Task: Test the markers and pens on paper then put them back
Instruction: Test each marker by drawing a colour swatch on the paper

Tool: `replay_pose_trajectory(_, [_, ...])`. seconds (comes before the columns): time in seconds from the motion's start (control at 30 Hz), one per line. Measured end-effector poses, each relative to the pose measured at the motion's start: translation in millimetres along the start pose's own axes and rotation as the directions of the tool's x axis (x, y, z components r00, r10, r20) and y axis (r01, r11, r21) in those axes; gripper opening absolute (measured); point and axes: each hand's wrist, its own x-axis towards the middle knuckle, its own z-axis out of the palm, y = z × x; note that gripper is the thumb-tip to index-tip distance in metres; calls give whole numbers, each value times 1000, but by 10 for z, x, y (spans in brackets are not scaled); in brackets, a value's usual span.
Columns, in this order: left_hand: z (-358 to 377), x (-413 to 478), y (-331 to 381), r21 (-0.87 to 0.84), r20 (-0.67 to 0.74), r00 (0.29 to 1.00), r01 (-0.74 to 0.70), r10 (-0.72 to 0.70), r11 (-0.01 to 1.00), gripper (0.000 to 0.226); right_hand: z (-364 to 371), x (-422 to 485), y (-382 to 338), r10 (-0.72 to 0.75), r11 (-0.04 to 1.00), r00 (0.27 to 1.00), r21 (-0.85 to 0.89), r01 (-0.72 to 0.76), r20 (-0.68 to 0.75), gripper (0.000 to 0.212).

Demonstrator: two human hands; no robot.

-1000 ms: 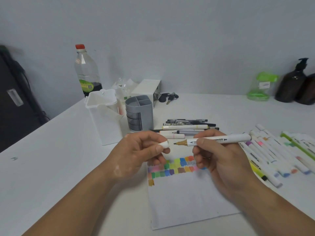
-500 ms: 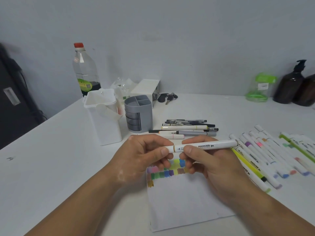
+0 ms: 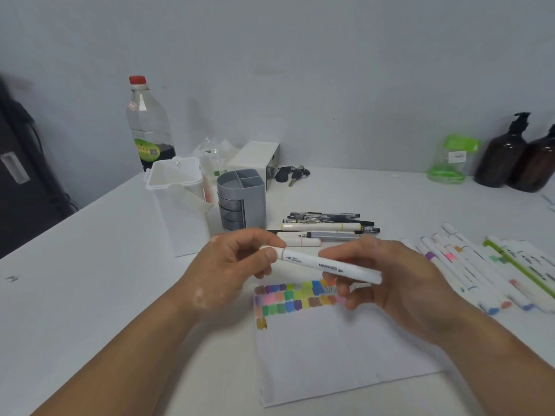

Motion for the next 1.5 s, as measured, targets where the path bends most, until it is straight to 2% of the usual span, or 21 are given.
replay_pose_trajectory(0.03, [-18,-2,-12,27,-8,1000,-1,1,1000,20,-20,-11,-32,25,997,1000,-68,-24,12,45])
replay_pose_trajectory(0.1, [-13,-7,-20,74,-1,1000,-8,8,997,19,0,-25,-55,59,948,998,-313,-64,-26,32])
replay_pose_trajectory(0.17, [31,-12,-29,139,31,999,-31,27,990,17,67,-31,-27,57,818,998,-571,-67,-35,18])
replay_pose_trajectory(0.27, [106,-17,-49,149,73,997,-40,29,988,18,229,-51,58,36,653,999,-757,-29,-7,12])
replay_pose_trajectory(0.37, [140,-9,-56,134,47,999,-15,9,991,28,293,-53,66,-41,560,997,-827,-36,-71,7])
replay_pose_trajectory(0.43, [127,-8,-69,266,45,998,-46,35,963,46,183,-26,4,-109,480,979,-872,-98,-170,4])
replay_pose_trajectory(0.53, [173,-35,-22,519,161,987,-103,21,848,60,-108,17,-99,-180,363,914,-888,-282,-364,4])
replay_pose_trajectory(0.67, [293,-31,58,664,281,955,-125,-90,737,69,-372,75,-12,-110,305,858,-839,-451,-501,15])
replay_pose_trajectory(0.87, [151,-61,90,703,270,949,-78,-164,707,66,-500,91,94,-75,202,823,-817,-540,-563,18])
replay_pose_trajectory(0.97, [66,-51,20,684,227,966,-66,-126,726,55,-510,86,107,-74,201,819,-813,-547,-570,22])
replay_pose_trajectory(1.07, [55,34,-113,683,46,999,-42,15,729,30,-451,89,100,-135,231,829,-830,-507,-543,17])
replay_pose_trajectory(1.13, [48,129,-170,731,-85,990,-14,111,682,20,-355,97,113,-185,270,845,-852,-448,-502,15])
replay_pose_trajectory(1.17, [43,187,-193,771,-102,983,-17,150,637,19,-296,103,126,-190,289,857,-861,-418,-480,14])
replay_pose_trajectory(1.3, [26,387,-267,893,-41,981,-51,192,448,23,-151,94,189,-165,332,909,-890,-314,-382,13])
replay_pose_trajectory(1.37, [39,443,-296,914,-25,982,-54,189,403,25,-138,77,202,-147,354,927,-894,-276,-344,14])
replay_pose_trajectory(1.5, [75,483,-330,924,-20,986,-46,166,381,22,-130,65,185,-142,379,939,-893,-242,-314,15])
